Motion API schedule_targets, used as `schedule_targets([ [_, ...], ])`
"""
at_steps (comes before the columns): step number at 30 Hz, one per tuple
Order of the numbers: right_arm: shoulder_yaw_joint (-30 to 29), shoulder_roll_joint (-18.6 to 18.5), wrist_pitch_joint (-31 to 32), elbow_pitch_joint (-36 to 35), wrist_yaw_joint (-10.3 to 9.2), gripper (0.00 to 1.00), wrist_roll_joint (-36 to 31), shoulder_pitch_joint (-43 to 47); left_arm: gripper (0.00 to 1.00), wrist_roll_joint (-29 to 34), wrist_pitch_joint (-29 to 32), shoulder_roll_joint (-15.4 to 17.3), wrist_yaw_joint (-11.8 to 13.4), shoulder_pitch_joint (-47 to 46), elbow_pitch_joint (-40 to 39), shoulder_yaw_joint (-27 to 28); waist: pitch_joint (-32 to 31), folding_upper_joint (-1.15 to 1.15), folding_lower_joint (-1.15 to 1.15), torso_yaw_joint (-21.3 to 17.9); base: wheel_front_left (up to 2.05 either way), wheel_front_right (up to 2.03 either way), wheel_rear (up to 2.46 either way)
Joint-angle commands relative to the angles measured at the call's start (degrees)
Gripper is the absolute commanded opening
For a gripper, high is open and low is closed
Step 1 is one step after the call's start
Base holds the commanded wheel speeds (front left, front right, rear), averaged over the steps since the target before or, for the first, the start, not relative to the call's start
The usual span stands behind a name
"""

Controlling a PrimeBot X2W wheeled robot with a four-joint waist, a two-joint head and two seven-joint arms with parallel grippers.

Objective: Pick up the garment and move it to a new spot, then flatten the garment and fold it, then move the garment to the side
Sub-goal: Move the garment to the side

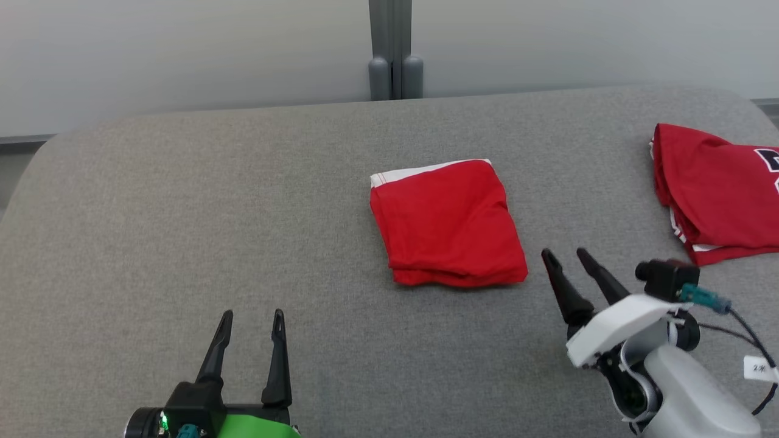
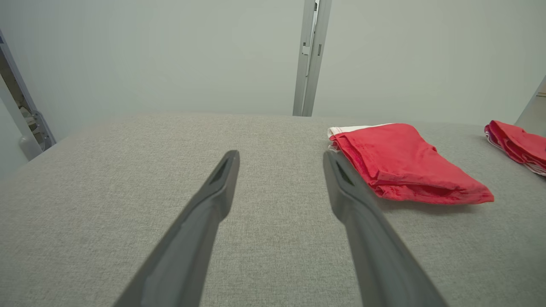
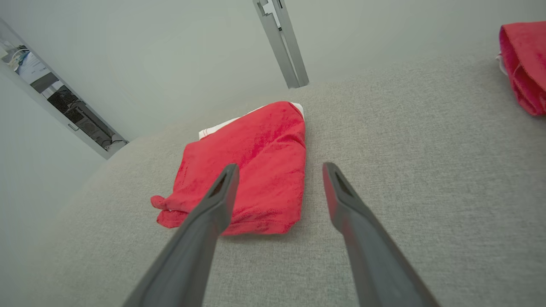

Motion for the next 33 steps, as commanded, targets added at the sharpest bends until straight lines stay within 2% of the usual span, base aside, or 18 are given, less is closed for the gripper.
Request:
schedule_targets([
  [1,0.7,-1.3,1.3,0.4,-0.02,1.00,3.7,-2.3,1.00,-0.2,0.0,0.1,-0.4,-1.6,-0.3,-0.3,4.1,0.00,0.00,2.3,0.00,0.00,0.00],
  [7,5.2,-8.5,10.0,-2.3,-0.01,1.00,20.7,-10.2,1.00,-0.6,0.0,0.1,-1.4,-6.2,-0.2,-2.5,10.5,0.00,0.00,4.7,0.00,0.00,0.00],
  [13,6.9,-14.3,18.1,-4.0,-0.01,1.00,32.3,-14.8,1.00,-1.4,0.0,0.1,-1.2,-9.9,-0.4,-4.9,15.3,0.00,0.00,6.3,0.00,0.00,0.00],
  [19,7.7,-16.7,24.2,-3.0,-0.01,1.00,39.1,-17.9,1.00,-1.7,0.0,0.1,-1.3,-12.5,-0.6,-7.1,18.5,0.00,0.00,7.4,0.00,0.00,0.00],
  [24,8.7,-17.2,25.7,-1.6,-0.01,0.98,41.0,-19.6,1.00,-1.8,0.0,0.1,-1.5,-13.8,-0.7,-8.2,20.1,0.00,0.00,8.1,0.00,0.00,0.00],
  [25,9.1,-17.1,26.1,-1.2,-0.02,0.87,41.3,-19.9,1.00,-2.0,0.0,0.1,-1.5,-14.1,-0.9,-8.4,20.2,0.00,0.00,8.2,0.00,0.00,0.00],
  [26,9.4,-17.1,26.4,-0.9,-0.02,0.69,41.5,-20.0,1.00,-2.0,0.0,0.1,-1.5,-14.2,-1.0,-8.4,20.3,0.00,0.00,8.3,0.00,0.00,0.00],
  [27,9.6,-17.1,26.4,-0.7,-0.03,0.46,41.7,-20.1,1.00,-2.1,0.0,0.1,-1.5,-14.3,-1.1,-8.5,20.5,0.00,0.00,8.3,0.00,0.00,0.00],
  [28,9.9,-17.1,26.4,-0.5,-0.05,0.30,41.8,-20.1,1.00,-2.1,0.0,0.1,-1.5,-14.4,-1.2,-8.5,20.6,0.00,0.00,8.3,0.00,0.00,0.00],
  [29,10.3,-17.1,26.4,-0.6,-0.05,0.00,42.0,-20.2,1.00,-2.1,0.0,0.1,-1.6,-14.5,-1.3,-8.5,20.7,0.00,0.00,8.2,0.00,0.00,0.00],
  [33,11.7,-18.6,24.6,-1.6,-0.05,0.00,40.5,-20.9,1.00,-1.9,0.0,0.1,-1.5,-14.7,-1.5,-8.3,20.8,0.00,0.00,7.6,0.00,0.00,0.00],
])
